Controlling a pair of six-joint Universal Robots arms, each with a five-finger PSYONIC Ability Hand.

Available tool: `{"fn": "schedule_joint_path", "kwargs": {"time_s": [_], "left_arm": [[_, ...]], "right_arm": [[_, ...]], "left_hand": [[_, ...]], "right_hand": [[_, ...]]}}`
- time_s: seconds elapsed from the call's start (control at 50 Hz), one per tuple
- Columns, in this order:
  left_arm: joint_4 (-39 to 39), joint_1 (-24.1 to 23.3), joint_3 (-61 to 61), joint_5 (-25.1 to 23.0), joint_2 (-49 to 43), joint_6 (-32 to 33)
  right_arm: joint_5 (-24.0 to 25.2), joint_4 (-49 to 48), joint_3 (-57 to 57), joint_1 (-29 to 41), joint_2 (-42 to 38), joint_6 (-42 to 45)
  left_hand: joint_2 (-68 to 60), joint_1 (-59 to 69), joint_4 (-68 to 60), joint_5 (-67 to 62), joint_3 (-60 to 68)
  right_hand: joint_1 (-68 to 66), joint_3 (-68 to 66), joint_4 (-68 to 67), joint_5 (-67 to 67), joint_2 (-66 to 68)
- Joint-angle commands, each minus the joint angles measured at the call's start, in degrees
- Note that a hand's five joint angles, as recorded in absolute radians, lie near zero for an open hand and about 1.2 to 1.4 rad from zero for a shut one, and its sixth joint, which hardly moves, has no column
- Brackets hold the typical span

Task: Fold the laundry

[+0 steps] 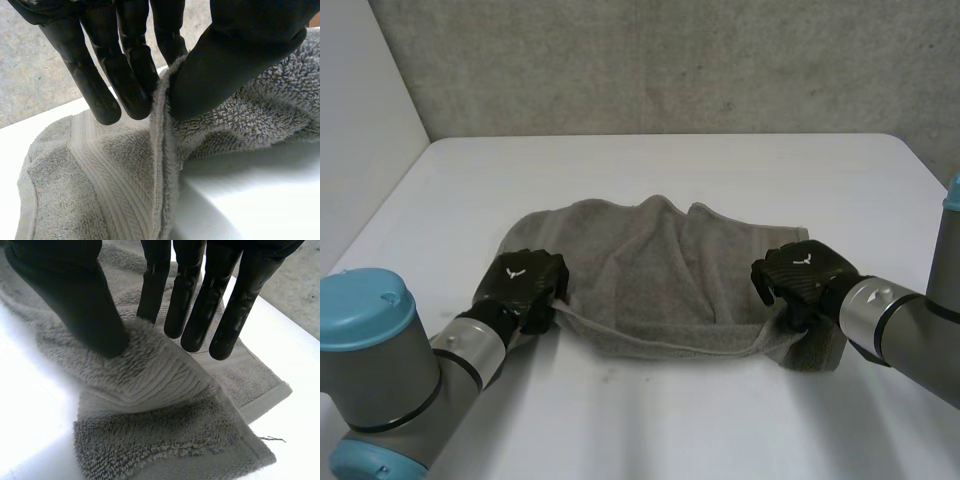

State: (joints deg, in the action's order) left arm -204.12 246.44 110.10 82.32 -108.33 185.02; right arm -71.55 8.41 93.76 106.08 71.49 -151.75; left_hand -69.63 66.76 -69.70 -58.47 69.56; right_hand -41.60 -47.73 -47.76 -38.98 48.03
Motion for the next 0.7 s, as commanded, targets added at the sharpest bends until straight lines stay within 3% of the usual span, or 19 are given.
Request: {"fn": "schedule_joint_path", "kwargs": {"time_s": [0.02, 0.22, 0.36, 0.46, 0.62, 0.68, 0.7], "left_arm": [[0.0, -0.1, 0.7, -0.1, 0.0, 0.0], [0.0, 0.1, 0.8, -0.1, 0.0, 0.0], [0.0, 0.1, 0.8, -0.1, -0.1, 0.1], [0.0, 0.1, 0.8, -0.1, -0.3, 0.1], [-0.1, 0.1, 0.7, -0.1, -0.7, 0.1], [-0.1, 0.1, 0.5, -0.1, -0.7, 0.1], [-0.1, 0.1, 0.3, -0.1, -0.7, 0.1]], "right_arm": [[0.2, 0.2, -1.9, -0.9, 0.6, -6.5], [0.7, 1.7, -3.5, -4.6, 0.7, -7.4], [1.4, 12.2, -7.3, -7.4, -0.7, -4.2], [1.4, 14.1, -7.6, -8.6, -1.3, -0.7], [1.3, 13.7, -7.8, -8.8, -5.1, 0.1], [1.3, 12.7, -8.2, -8.5, -7.2, 0.0], [1.5, 12.2, -8.5, -8.4, -8.1, -0.1]], "left_hand": [[-10.4, 13.2, -10.3, -11.5, 10.4], [-10.4, 13.2, -10.3, -11.5, 10.4], [-10.4, 13.2, -10.3, -11.5, 10.4], [-10.4, 13.2, -10.3, -11.5, 10.4], [-10.4, 13.2, -10.3, -11.5, 10.4], [-10.4, 13.2, -10.3, -11.5, 10.4], [-10.4, 13.2, -10.3, -11.5, 10.4]], "right_hand": [[-2.8, 3.3, 3.3, 4.6, -3.6], [6.5, 12.6, 12.6, 13.8, -12.9], [14.0, 20.1, 20.2, 21.4, -20.5], [14.0, 20.1, 20.2, 21.4, -20.5], [11.8, 18.0, 18.0, 19.2, -18.3], [4.8, 10.9, 10.9, 12.2, -11.2], [-4.4, 1.7, 1.8, 3.0, -2.0]]}}
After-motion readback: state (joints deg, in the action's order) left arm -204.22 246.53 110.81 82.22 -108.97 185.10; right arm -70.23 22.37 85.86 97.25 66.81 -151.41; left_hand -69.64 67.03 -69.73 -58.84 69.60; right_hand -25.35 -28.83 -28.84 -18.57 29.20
